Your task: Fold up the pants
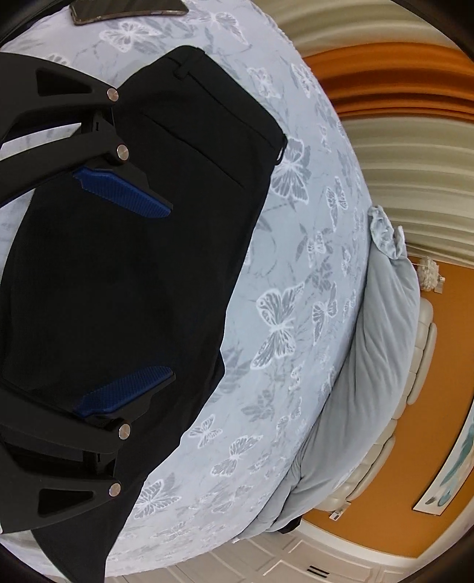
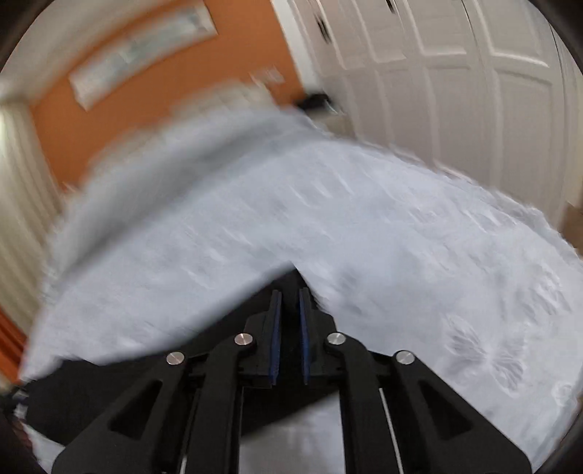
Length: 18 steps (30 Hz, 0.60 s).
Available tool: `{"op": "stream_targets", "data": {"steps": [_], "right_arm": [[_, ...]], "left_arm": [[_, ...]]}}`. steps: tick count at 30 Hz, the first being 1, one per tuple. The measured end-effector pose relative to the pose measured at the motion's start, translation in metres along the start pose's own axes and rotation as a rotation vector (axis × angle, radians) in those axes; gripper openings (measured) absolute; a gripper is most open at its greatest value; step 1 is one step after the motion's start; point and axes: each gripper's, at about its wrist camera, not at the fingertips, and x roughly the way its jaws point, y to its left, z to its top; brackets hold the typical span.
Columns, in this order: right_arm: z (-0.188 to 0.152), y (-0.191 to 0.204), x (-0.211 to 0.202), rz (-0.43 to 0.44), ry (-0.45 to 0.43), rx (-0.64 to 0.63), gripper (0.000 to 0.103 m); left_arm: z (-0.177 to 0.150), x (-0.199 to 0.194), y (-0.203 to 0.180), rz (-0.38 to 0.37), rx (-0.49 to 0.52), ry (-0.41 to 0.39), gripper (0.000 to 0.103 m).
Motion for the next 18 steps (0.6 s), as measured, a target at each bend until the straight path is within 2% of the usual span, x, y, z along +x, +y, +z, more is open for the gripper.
{"op": "stream_targets", "data": {"steps": [2,4,6,7,10,11,12,13,14,16,18], "right_arm": [[-0.027,-0.035,0.043,-0.019,0.16,0.141,0.014],[-0.042,-0.05,0.064,-0.023,0.238,0.185,0.016],[-0.045,-0.052,0.061,-0.011,0.216,0.182,0.031],[-0.046,-0.053,0.062,-0.013,0.22,0.188,0.046],[-0.05,-0.049,0.069,0.023,0.22,0.209,0.047],[-0.05,-0.046,0.07,0.024,0.214,0.205,0.04],[-0.049,-0.044,0.07,0.05,0.217,0.21,0.026],[-0.049,-0.041,0.074,0.118,0.241,0.246,0.007],[-0.045,-0.041,0.076,0.152,0.244,0.278,0.007],[-0.03,-0.027,0.05,0.2,0.178,0.276,0.007],[0.001,-0.004,-0.006,0.327,0.037,0.243,0.007]], "left_arm": [[-0.003,-0.001,0.0,0.003,-0.003,0.004,0.081],[-0.003,-0.002,0.001,-0.002,-0.009,0.005,0.081],[-0.003,-0.003,0.002,-0.013,-0.02,0.003,0.081],[-0.005,-0.004,0.001,-0.013,-0.021,0.003,0.081],[-0.007,-0.003,-0.002,-0.008,-0.007,0.008,0.081],[-0.007,-0.002,-0.002,-0.007,-0.007,0.01,0.081],[-0.008,-0.001,-0.003,-0.009,-0.008,0.015,0.081],[-0.008,-0.001,-0.003,-0.012,-0.011,0.018,0.081],[-0.008,0.0,-0.003,-0.016,-0.014,0.021,0.081],[-0.007,0.0,-0.002,-0.014,-0.015,0.02,0.081],[-0.006,-0.001,0.0,-0.013,-0.029,0.015,0.081]]}}
